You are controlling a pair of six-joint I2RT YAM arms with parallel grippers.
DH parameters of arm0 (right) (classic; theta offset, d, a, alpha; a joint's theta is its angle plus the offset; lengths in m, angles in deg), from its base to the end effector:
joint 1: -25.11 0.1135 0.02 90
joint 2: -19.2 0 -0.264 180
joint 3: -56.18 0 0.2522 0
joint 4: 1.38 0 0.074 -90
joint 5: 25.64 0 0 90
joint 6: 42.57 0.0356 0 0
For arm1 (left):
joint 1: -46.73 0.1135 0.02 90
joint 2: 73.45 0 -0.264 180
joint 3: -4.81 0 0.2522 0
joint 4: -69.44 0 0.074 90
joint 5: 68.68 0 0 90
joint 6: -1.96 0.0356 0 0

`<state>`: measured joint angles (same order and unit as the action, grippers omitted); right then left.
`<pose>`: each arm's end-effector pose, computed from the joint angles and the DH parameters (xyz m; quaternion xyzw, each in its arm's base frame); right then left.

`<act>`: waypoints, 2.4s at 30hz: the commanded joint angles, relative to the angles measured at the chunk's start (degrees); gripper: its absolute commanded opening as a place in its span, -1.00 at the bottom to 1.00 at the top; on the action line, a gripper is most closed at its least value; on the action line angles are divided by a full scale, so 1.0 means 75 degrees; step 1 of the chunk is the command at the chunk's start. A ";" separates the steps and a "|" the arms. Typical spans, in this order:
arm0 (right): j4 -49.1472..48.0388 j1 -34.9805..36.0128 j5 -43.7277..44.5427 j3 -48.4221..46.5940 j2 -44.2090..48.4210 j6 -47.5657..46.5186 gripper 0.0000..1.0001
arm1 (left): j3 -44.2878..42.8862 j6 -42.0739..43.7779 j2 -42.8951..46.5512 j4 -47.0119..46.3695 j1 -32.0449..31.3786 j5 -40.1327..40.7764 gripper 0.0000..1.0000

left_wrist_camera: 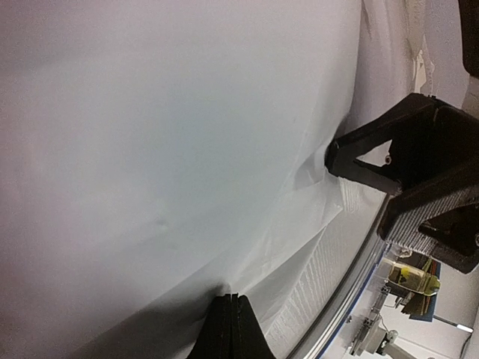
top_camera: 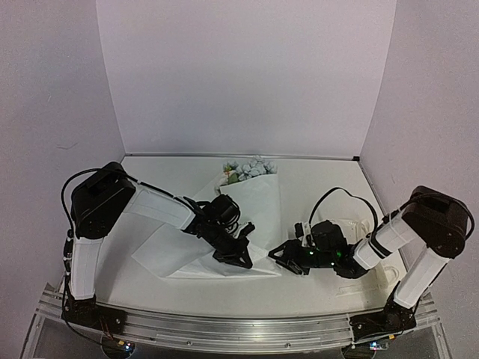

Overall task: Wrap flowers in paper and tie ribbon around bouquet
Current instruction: Press the fold line of the 2/3-folded wrapping paper.

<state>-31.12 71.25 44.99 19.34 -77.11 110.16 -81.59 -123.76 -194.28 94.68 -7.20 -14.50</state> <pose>0.1790 0.2033 0.1053 0.0394 0.8558 0.4872 0.1695 0.2277 -0.3479 0.1088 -0.2248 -0.8941 0.3860 0.0327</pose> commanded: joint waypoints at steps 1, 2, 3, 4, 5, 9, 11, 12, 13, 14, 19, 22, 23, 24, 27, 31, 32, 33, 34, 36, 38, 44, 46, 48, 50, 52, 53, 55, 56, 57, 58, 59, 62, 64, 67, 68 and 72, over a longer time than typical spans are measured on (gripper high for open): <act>0.0304 -0.0200 0.0171 -0.0429 -0.0462 0.0131 -0.11 | 0.0274 0.0287 -0.0319 0.0949 0.0087 0.0866 -1.00; 0.0308 -0.0225 0.0179 -0.0485 -0.0539 0.0148 -0.11 | 0.0292 0.0315 -0.0307 0.0974 0.0091 0.0866 -1.00; 0.0314 -0.0253 0.0194 -0.0545 -0.0626 0.0170 -0.11 | 0.0309 0.0343 -0.0293 0.0997 0.0095 0.0869 -1.00; 0.0307 -0.0274 0.0218 -0.0602 -0.0705 0.0194 -0.11 | 0.0353 0.0366 -0.0278 0.1004 0.0110 0.0880 -1.00; 0.0313 -0.0308 0.0239 -0.0627 -0.0781 0.0234 -0.12 | 0.0403 0.0376 -0.0249 0.1001 0.0136 0.0871 -1.00; 0.0292 -0.0196 0.0544 -0.0490 -0.0771 0.0418 -0.17 | 0.0701 0.0463 -0.0003 0.1084 0.0327 0.0931 -1.00; 0.0307 0.0201 0.1012 -0.0333 -0.0606 0.0420 -0.16 | 0.0889 0.0541 0.0184 0.1144 0.0482 0.0982 -1.00; 0.0348 0.0499 0.1248 -0.0326 -0.0567 0.0411 -0.16 | 0.0965 0.0594 0.0277 0.1171 0.0551 0.0987 -1.00; 0.0384 0.0812 0.1489 -0.0347 -0.0541 0.0406 -0.16 | 0.1043 0.0639 0.0372 0.1197 0.0618 0.0996 -1.00; 0.0424 0.1191 0.1774 -0.0415 -0.0569 0.0411 -0.16 | 0.1118 0.0684 0.0466 0.1229 0.0671 0.0991 -1.00; 0.0421 0.2456 0.3145 -0.0751 -0.0887 0.0467 -0.21 | 0.1209 0.0872 0.0744 0.1305 0.0781 0.1027 -1.00; 0.0413 0.2674 0.3574 -0.0908 -0.0997 0.0523 -0.19 | 0.1129 0.0865 0.0820 0.1335 0.0781 0.1040 -1.00; 0.0416 0.2701 0.3661 -0.0927 -0.1008 0.0543 -0.19 | 0.1108 0.0837 0.0877 0.1325 0.0781 0.1043 -1.00; 0.0426 0.2707 0.3713 -0.0960 -0.1009 0.0556 -0.19 | 0.1089 0.0811 0.0966 0.1311 0.0781 0.1045 -1.00; 0.0530 0.2719 0.3757 -0.1055 -0.1002 0.0608 -0.20 | 0.0991 0.0673 0.1458 0.1212 0.0767 0.1059 -0.93; 0.0573 0.2787 0.4025 -0.1034 -0.0967 0.0730 -0.20 | 0.0676 0.0709 0.2143 0.1351 0.0308 0.1718 -0.63; 0.0574 0.2789 0.4077 -0.1016 -0.0948 0.0765 -0.20 | 0.0621 0.0752 0.2247 0.1443 0.0174 0.2060 -0.55; 0.0594 0.2790 0.4128 -0.0999 -0.0918 0.0770 -0.20 | 0.0604 0.0763 0.2297 0.1538 0.0084 0.2429 -0.48; 0.0630 0.2790 0.4144 -0.1001 -0.0892 0.0768 -0.20 | 0.0613 0.0775 0.2315 0.1562 -0.0008 0.2660 -0.42; 0.0764 0.2796 0.4160 -0.1030 -0.0855 0.0781 -0.22 | 0.0583 0.0800 0.2287 0.1611 -0.0204 0.3025 -0.36; 0.0901 0.2801 0.4154 -0.1083 -0.0847 0.0796 -0.26 | 0.0400 0.0874 0.2178 0.1708 -0.0480 0.3493 -0.37; 0.1021 0.2806 0.4236 -0.1137 -0.0792 0.0760 -0.33 | 0.0130 0.0715 0.1545 0.1683 -0.0806 0.4380 -0.49; 0.1055 0.2807 0.4223 -0.1144 -0.0746 0.0702 -0.32 | 0.0302 0.0743 0.1406 0.1394 -0.0822 0.4398 -0.50; 0.1076 0.2801 0.4188 -0.1168 -0.0700 0.0633 -0.31 | 0.0377 0.0828 0.1254 0.1317 -0.0833 0.4393 -0.50; 0.1086 0.2801 0.4185 -0.1177 -0.0619 0.0559 -0.30 | 0.0401 0.0928 0.1098 0.1388 -0.0841 0.4568 -0.49; 0.1096 0.2793 0.4207 -0.1165 -0.0487 0.0464 -0.29 | 0.0445 0.1011 0.1032 0.1506 -0.0849 0.4720 -0.48; 0.1135 0.2778 0.4231 -0.1148 -0.0390 0.0414 -0.28 | 0.0417 0.1056 0.0979 0.1648 -0.0854 0.4895 -0.46; 0.1222 0.2720 0.4237 -0.1121 -0.0168 0.0311 -0.26 | 0.0360 0.1137 0.0888 0.1916 -0.0868 0.5185 -0.44; 0.1297 0.2647 0.4189 -0.1119 -0.0058 0.0255 -0.24 | 0.0347 0.1168 0.0848 0.2020 -0.0880 0.5321 -0.44; 0.1380 0.2585 0.4129 -0.1128 0.0103 0.0210 -0.23 | 0.0335 0.1200 0.0805 0.2131 -0.0883 0.5390 -0.44; 0.1459 0.2493 0.4075 -0.1138 0.0216 0.0181 -0.22 | 0.0334 0.1219 0.0782 0.2203 -0.0893 0.5432 -0.44; 0.1509 0.2354 0.3991 -0.1160 0.0310 0.0150 -0.20 | 0.0336 0.1238 0.0745 0.2256 -0.0902 0.5479 -0.44; 0.1605 0.1858 0.3358 -0.1421 0.0300 0.0320 -0.20 | 0.0385 0.1270 0.0706 0.2301 -0.0918 0.5505 -0.44; 0.1613 0.1761 0.3073 -0.1668 0.0178 0.0368 -0.21 | 0.0410 0.1291 0.0691 0.2315 -0.0930 0.5508 -0.44; 0.1667 0.1762 0.2844 -0.1913 -0.0010 0.0442 -0.21 | 0.0426 0.1311 0.0714 0.2328 -0.0930 0.5526 -0.45; 0.1669 0.1765 0.2815 -0.1939 -0.0096 0.0494 -0.21 | 0.0435 0.1317 0.0724 0.2315 -0.0930 0.5514 -0.44; 0.1611 0.1751 0.2993 -0.1779 -0.0369 0.0558 -0.20 | 0.0487 0.1310 0.0726 0.2279 -0.0930 0.5468 -0.44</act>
<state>-19.47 84.22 67.67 6.03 -77.42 113.70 -79.24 -114.78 -185.99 105.74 -14.64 24.69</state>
